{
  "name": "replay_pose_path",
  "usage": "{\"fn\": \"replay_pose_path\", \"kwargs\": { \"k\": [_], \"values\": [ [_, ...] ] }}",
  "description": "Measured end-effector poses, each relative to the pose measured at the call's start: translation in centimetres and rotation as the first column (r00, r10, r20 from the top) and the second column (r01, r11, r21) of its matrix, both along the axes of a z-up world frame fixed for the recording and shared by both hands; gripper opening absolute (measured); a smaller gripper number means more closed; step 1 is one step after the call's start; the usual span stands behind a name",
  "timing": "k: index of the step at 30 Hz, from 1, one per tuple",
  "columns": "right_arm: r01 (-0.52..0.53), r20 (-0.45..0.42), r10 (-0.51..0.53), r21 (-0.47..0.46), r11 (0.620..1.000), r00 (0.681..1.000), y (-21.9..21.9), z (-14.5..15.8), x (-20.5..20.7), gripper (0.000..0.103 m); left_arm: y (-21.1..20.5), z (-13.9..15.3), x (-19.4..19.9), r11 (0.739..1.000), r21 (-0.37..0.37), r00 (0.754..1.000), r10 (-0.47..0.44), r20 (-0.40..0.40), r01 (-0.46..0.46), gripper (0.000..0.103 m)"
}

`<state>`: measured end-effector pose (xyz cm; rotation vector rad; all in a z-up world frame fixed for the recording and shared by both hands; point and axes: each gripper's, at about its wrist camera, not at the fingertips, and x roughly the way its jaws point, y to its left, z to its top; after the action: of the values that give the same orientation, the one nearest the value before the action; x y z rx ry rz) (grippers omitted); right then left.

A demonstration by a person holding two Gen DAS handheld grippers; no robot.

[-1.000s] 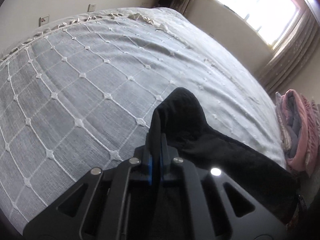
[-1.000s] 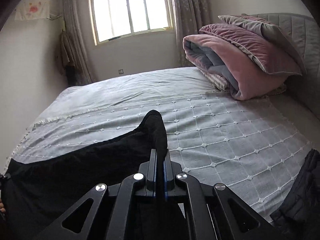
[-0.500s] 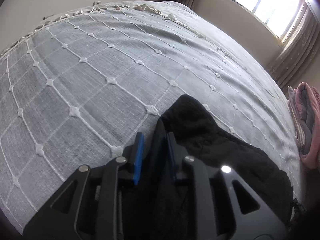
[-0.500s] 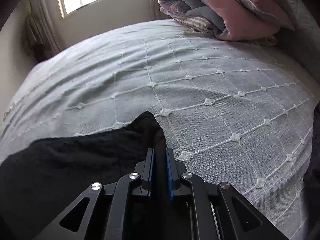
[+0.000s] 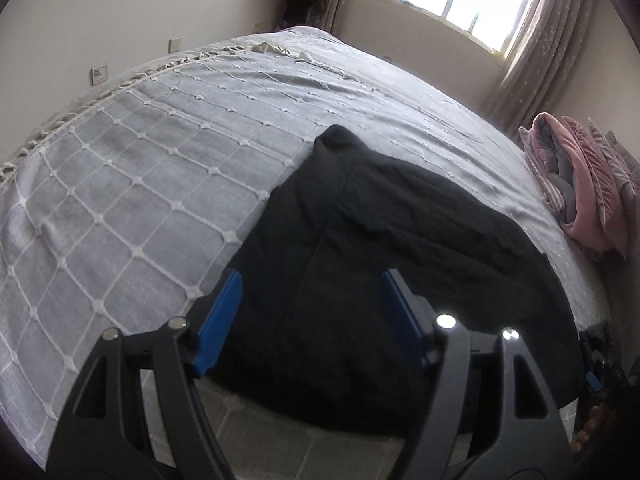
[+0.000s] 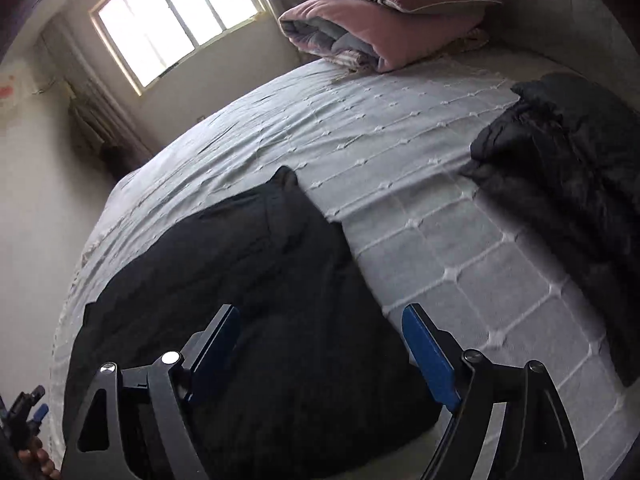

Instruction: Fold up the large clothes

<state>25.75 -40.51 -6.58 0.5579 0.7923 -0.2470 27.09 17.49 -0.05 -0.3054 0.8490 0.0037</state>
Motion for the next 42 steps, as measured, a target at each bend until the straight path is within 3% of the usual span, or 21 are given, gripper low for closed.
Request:
{"fn": "replay_pose_path", "kwargs": {
  "k": [4, 8, 11, 13, 15, 17, 20, 22, 25, 29, 31, 33, 36, 39, 42],
  "values": [
    [-0.023, -0.036, 0.025, 0.052, 0.998, 0.999, 2.2, 0.0, -1.8, 0.085, 0.3, -2.1, -1.0, 0.999, 0.035, 0.999, -0.013, -0.048, 0.015, 0.072],
    [-0.044, -0.067, 0.039, -0.079, 0.996, 0.997, 3.2, -0.1, -2.1, 0.085, 1.2, -3.8, -0.6, 0.994, 0.107, 0.995, 0.016, -0.1, -0.005, 0.072],
    [-0.082, -0.096, 0.069, -0.139, 0.987, 0.993, 3.1, -2.6, -1.2, 0.085, 1.2, -5.8, -0.1, 0.992, 0.123, 0.99, 0.012, -0.141, 0.005, 0.072],
    [-0.093, -0.145, 0.071, -0.15, 0.984, 0.987, 2.9, -4.9, -0.6, 0.085, 1.3, -6.8, -0.1, 0.993, 0.12, 0.99, 0.003, -0.144, 0.015, 0.072],
    [-0.106, -0.141, 0.089, -0.123, 0.987, 0.986, 2.1, -6.6, -0.1, 0.096, 1.7, -7.4, -0.1, 0.996, 0.092, 0.989, -0.003, -0.146, 0.016, 0.073],
    [-0.071, -0.136, 0.074, 0.022, 0.997, 0.988, 0.1, -8.4, -0.2, 0.1, 2.3, -7.7, 0.0, 0.999, 0.051, 0.989, 0.007, -0.149, 0.0, 0.074],
    [-0.092, -0.146, 0.089, -0.013, 0.996, 0.985, 0.3, -8.3, 0.1, 0.099, 3.1, -8.0, 0.4, 1.0, 0.003, 0.987, 0.024, -0.158, -0.024, 0.075],
    [-0.089, -0.145, 0.08, -0.052, 0.995, 0.986, 0.7, -8.4, 0.1, 0.1, 3.2, -7.8, 0.3, 0.999, -0.008, 0.986, 0.032, -0.162, -0.034, 0.075],
    [-0.055, -0.143, 0.054, -0.003, 0.999, 0.988, -0.1, -8.0, -0.3, 0.099, 3.3, -5.6, -0.6, 0.997, 0.045, 0.987, 0.073, -0.144, -0.067, 0.074],
    [0.035, -0.1, -0.034, 0.004, 0.999, 0.994, -0.9, -5.0, -2.5, 0.099, 2.3, -0.8, -2.5, 0.981, 0.153, 0.992, 0.125, -0.012, -0.121, 0.074],
    [0.071, -0.059, -0.071, 0.009, 0.997, 0.996, -1.3, -3.6, -3.7, 0.099, 0.0, 1.1, -3.5, 0.976, 0.203, 0.997, 0.072, 0.035, -0.078, 0.074],
    [0.079, -0.047, -0.078, 0.02, 0.997, 0.996, -1.2, -3.0, -4.1, 0.099, -4.0, 1.6, -3.8, 0.976, 0.202, 0.997, -0.083, -0.004, 0.082, 0.074],
    [0.046, -0.027, -0.044, 0.054, 0.998, 0.999, -0.1, -2.4, -4.2, 0.099, -9.8, 1.1, -4.2, 0.956, 0.159, 0.969, -0.238, -0.072, 0.246, 0.074],
    [-0.004, -0.035, 0.006, 0.074, 0.997, 0.999, 2.0, -2.3, -4.3, 0.099, -15.7, 0.6, -4.4, 0.912, 0.216, 0.937, -0.337, -0.091, 0.349, 0.074],
    [-0.041, -0.105, 0.051, 0.096, 0.995, 0.993, 3.3, -4.6, -3.5, 0.099, -20.1, 0.3, -3.5, 0.875, 0.229, 0.904, -0.417, -0.094, 0.427, 0.074]
  ]
}}
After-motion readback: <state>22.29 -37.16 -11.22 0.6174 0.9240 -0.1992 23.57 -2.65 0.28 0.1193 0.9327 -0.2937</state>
